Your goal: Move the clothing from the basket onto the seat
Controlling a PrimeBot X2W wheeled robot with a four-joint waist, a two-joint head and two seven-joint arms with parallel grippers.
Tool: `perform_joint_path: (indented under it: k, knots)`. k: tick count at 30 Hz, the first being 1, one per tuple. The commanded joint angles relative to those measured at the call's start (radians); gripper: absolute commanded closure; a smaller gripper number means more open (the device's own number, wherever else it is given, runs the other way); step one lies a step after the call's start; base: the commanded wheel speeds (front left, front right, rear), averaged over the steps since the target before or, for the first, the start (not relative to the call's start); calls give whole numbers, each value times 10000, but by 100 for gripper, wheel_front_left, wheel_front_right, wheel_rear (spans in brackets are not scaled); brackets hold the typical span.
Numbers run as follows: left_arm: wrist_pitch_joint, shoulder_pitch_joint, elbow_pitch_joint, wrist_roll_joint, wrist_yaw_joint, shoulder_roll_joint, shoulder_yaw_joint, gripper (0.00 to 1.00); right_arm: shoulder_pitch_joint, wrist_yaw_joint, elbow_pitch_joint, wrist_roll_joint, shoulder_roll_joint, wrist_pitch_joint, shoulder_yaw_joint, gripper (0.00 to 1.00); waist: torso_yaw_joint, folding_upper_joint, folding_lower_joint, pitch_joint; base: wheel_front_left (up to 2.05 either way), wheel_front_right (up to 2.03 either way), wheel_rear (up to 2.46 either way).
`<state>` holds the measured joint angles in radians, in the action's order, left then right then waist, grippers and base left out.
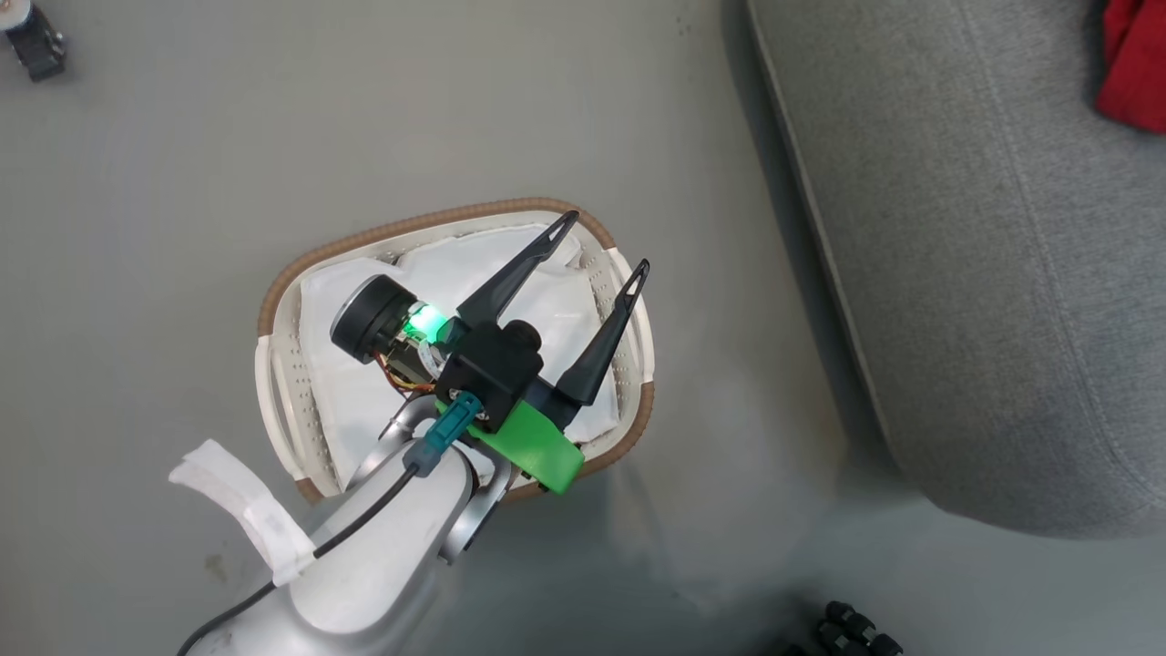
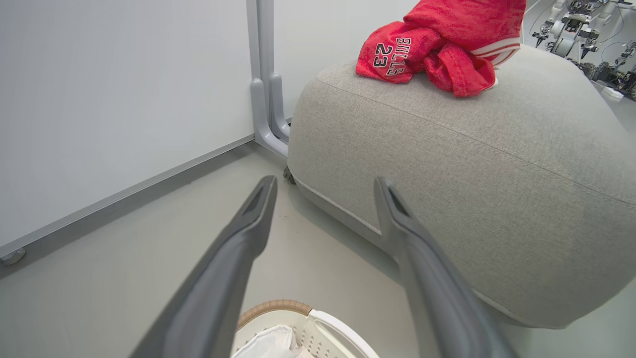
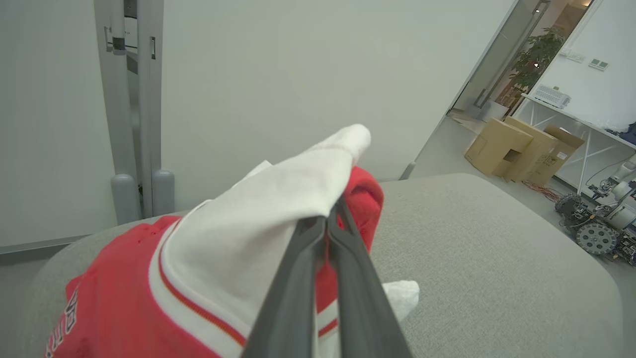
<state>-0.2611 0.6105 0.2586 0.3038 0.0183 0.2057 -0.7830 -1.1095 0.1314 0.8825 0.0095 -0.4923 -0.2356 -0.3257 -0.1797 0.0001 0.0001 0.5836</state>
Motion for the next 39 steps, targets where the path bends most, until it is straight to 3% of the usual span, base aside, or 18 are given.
perform_joint_path:
  k: [1,5,6,7,8,15,24,39]
  knots:
    - [-6,196,-53,-78,-44,81,11,0,101,-14,122,-245,93,-78,-147,100,513,-1,-1,657,0,0,0]
    - [-7,112,-83,-30,-130,197,72,0,145,-14,485,-813,531,-200,-721,97,411,-1,-1,739,0,0,0]
    - [-8,87,-83,-15,-164,233,95,0,108,-14,548,-934,679,-218,-827,67,355,-1,-1,741,0,0,0]
    - [-8,68,-80,-1,-174,242,104,0,87,-14,567,-1018,792,-240,-888,22,315,-1,-1,733,0,0,0]
    - [-9,47,-83,17,-190,243,109,0,63,-14,565,-1111,907,-254,-941,0,255,-1,-1,719,0,0,0]
    - [-15,-10,-77,135,-262,245,158,0,384,-14,234,-1555,1456,-301,-915,0,-93,-1,-1,408,0,0,0]
    - [-37,-330,27,433,-360,125,460,0,1533,-14,-978,-1091,2135,-309,-328,0,-411,-1,-1,-518,0,0,0]
    - [-32,-1827,-35,1071,-470,-544,2361,0,3555,-13,-2586,-311,2785,-309,802,0,159,-1,-1,-2669,0,0,0]
